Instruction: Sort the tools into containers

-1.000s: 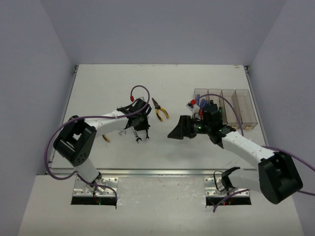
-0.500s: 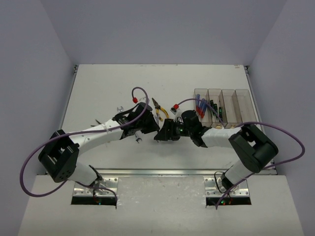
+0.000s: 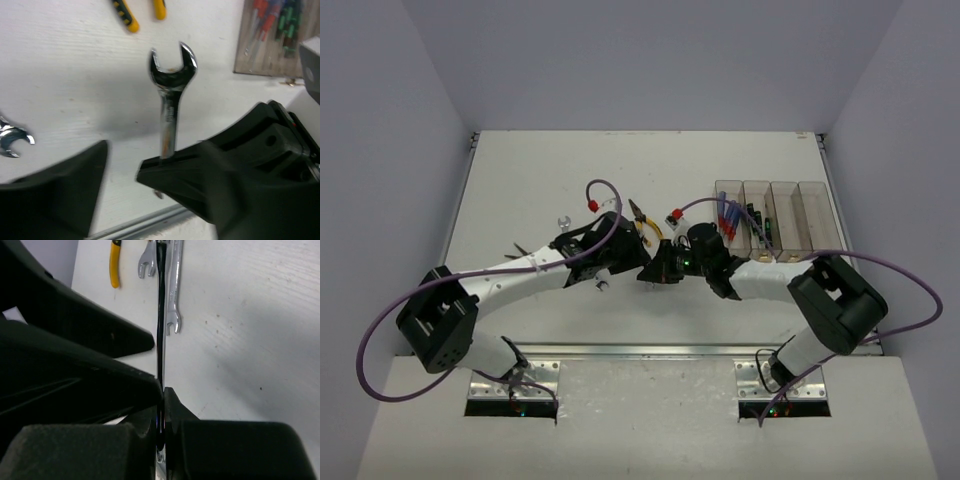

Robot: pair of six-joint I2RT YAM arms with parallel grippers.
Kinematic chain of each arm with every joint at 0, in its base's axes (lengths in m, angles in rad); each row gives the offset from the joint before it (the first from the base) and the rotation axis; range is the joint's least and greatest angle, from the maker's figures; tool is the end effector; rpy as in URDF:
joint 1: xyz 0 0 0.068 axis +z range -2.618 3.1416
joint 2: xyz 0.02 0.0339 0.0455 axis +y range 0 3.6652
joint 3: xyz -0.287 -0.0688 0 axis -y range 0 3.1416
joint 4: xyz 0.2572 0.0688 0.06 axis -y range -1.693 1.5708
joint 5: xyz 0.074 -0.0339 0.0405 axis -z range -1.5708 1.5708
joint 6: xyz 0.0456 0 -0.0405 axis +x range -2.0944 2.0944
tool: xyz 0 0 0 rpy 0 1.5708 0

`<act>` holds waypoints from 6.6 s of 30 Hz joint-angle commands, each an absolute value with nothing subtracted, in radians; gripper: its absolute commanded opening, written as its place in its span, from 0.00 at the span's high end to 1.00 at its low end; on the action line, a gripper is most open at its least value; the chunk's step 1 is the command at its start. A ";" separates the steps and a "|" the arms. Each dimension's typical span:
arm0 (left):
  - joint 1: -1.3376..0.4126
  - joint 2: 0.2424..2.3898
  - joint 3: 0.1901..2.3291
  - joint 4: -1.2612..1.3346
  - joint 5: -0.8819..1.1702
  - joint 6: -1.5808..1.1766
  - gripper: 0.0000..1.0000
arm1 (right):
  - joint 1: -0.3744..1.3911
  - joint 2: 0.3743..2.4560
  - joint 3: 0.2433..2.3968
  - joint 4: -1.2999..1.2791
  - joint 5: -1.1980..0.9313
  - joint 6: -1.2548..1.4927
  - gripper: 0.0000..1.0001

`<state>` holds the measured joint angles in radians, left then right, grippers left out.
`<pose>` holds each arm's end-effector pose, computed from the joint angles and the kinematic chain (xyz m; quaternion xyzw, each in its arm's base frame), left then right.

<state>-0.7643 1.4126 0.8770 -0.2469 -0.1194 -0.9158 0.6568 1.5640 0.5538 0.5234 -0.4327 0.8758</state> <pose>0.2284 -0.2114 0.2332 -0.0926 0.9173 -0.2487 0.2969 0.2319 0.2030 0.1606 -0.0186 0.8438 0.4819 0.2355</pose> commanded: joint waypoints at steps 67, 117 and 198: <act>-0.489 1.779 1.076 -0.542 -0.298 -0.926 0.32 | -0.037 1.177 0.966 -0.414 -0.485 0.494 0.01; -0.688 1.369 0.841 -0.260 -0.063 -0.963 1.00 | 0.693 1.549 0.642 0.508 -0.398 0.746 0.28; -0.265 1.847 1.172 -0.525 -0.262 -0.516 0.28 | 0.083 1.068 0.821 -0.403 -0.473 0.380 0.01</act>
<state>-0.2817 1.7976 1.1389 -0.5945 -0.3125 -0.5648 0.0856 1.0905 0.8178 -0.4872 -0.3863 0.3695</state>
